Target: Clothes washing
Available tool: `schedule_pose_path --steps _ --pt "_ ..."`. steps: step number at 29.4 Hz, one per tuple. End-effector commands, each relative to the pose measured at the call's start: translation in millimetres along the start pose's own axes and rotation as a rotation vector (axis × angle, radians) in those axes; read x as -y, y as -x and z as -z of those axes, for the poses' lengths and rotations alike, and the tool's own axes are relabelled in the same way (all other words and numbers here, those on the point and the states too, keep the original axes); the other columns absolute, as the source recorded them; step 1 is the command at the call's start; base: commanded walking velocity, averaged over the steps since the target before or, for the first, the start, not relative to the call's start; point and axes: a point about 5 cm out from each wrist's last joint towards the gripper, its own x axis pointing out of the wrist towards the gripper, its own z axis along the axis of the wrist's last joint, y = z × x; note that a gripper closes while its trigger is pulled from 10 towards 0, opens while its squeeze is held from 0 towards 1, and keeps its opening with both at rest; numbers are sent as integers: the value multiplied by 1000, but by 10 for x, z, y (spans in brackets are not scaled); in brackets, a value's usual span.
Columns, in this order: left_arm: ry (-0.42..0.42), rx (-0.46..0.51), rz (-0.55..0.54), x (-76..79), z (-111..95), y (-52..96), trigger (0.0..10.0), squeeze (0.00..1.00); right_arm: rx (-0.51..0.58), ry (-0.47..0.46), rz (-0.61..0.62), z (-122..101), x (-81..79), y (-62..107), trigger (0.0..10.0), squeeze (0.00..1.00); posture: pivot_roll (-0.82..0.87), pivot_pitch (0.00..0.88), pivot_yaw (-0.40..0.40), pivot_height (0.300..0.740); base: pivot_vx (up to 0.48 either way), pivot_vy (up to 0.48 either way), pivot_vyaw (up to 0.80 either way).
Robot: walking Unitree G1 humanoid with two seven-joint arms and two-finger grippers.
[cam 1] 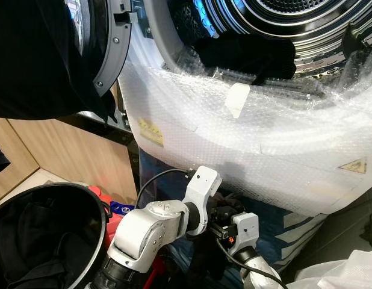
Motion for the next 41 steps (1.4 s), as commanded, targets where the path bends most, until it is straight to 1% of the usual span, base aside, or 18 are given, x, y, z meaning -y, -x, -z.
schedule_pose_path --steps 1,4,10,28,29,31,32,33,34,37,39,40,41 --pt "-16 27 38 89 -52 18 0 0 -26 -20 20 73 22 58 0 0 28 69 14 740 0 0 0" --pt "-16 31 41 96 -56 18 0 0 -30 -25 29 95 47 99 0 0 24 66 13 740 0 0 0" --pt "-20 29 49 110 -47 13 0 0 -31 -21 38 98 79 126 0 0 18 63 14 740 0 0 0" --pt "-22 43 23 76 -36 38 0 0 5 -37 19 19 39 53 0 0 19 36 11 740 0 0 0" --pt "-28 44 22 72 -37 44 0 0 5 -37 16 20 35 54 0 0 19 34 11 740 0 0 0" --pt "-80 52 13 57 -53 62 0 0 6 -40 13 22 28 52 0 0 20 33 12 740 0 0 0" --pt "-80 52 13 57 -53 62 0 0 6 -40 13 22 28 52 0 0 20 33 12 740 0 0 0" --pt "-244 80 -60 -2 -82 82 6706 0 6 -43 13 22 21 47 0 0 21 31 15 740 0 0 0" --pt "-323 91 -99 -36 -80 92 10000 0 7 -44 13 22 15 44 0 0 22 30 16 740 0 0 0" --pt "-310 96 -123 -82 -55 123 10000 0 9 -49 10 20 -1 36 0 0 24 31 18 740 0 0 0" --pt "-311 96 -124 -84 -54 127 10000 0 9 -50 10 20 -2 36 0 0 24 31 18 740 0 0 0" --pt "-317 98 -133 -97 -54 143 10000 1000 10 -50 9 19 -4 35 0 0 26 31 19 740 0 0 0" --pt "-317 102 -138 -105 -56 158 10000 1000 10 -51 9 18 -6 35 0 0 27 35 21 740 0 0 0"
